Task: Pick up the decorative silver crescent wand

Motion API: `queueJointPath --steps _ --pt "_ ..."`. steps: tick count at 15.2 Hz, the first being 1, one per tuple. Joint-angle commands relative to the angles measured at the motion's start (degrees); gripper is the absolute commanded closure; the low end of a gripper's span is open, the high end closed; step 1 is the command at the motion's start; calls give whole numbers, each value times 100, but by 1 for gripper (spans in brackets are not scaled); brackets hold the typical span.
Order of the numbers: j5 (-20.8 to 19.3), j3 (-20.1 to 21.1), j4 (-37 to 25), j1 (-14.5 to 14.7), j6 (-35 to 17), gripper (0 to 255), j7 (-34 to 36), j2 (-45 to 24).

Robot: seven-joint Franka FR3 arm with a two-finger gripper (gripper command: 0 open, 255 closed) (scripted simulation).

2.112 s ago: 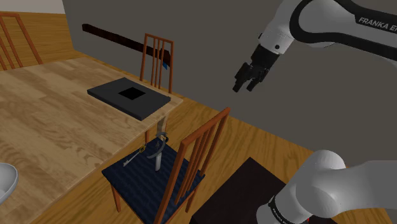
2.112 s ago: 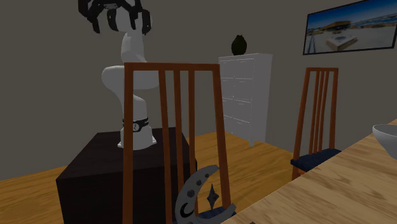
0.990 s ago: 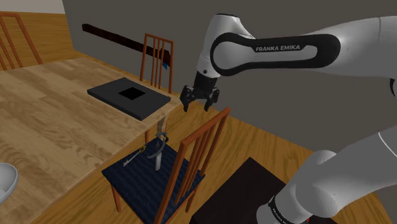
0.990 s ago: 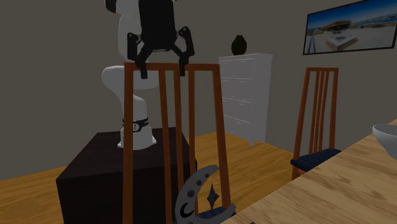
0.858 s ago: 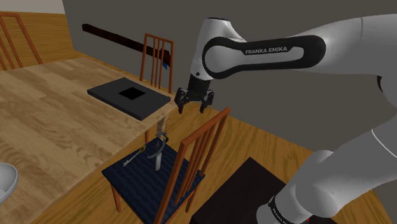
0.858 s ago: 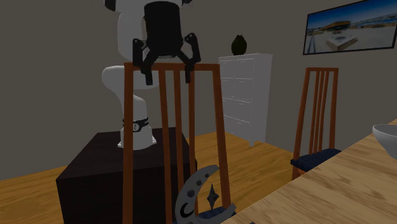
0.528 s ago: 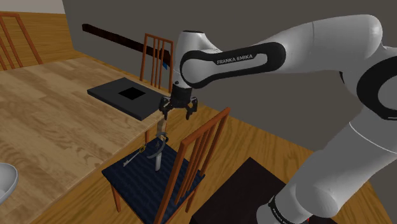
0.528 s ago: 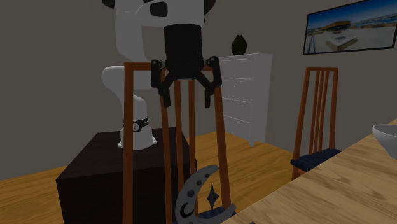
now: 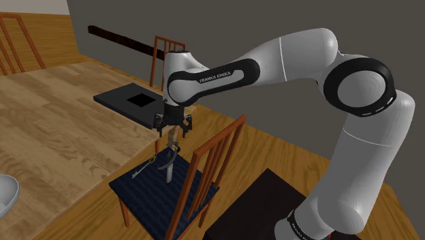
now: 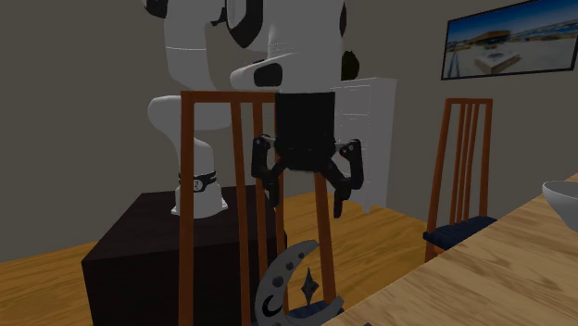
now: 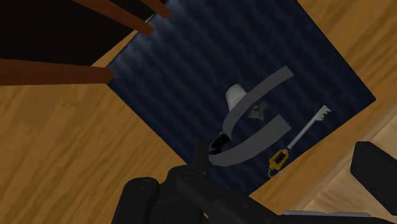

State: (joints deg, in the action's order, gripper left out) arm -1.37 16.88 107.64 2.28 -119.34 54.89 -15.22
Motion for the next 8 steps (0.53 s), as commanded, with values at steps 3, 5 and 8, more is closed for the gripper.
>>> queueJointPath --steps 3,5,8 --pt "-77 -25 3 45 -239 0 103 -265" --pt "-102 -35 60 53 -370 0 114 -342" --pt "-123 -44 102 60 -473 0 123 -405"
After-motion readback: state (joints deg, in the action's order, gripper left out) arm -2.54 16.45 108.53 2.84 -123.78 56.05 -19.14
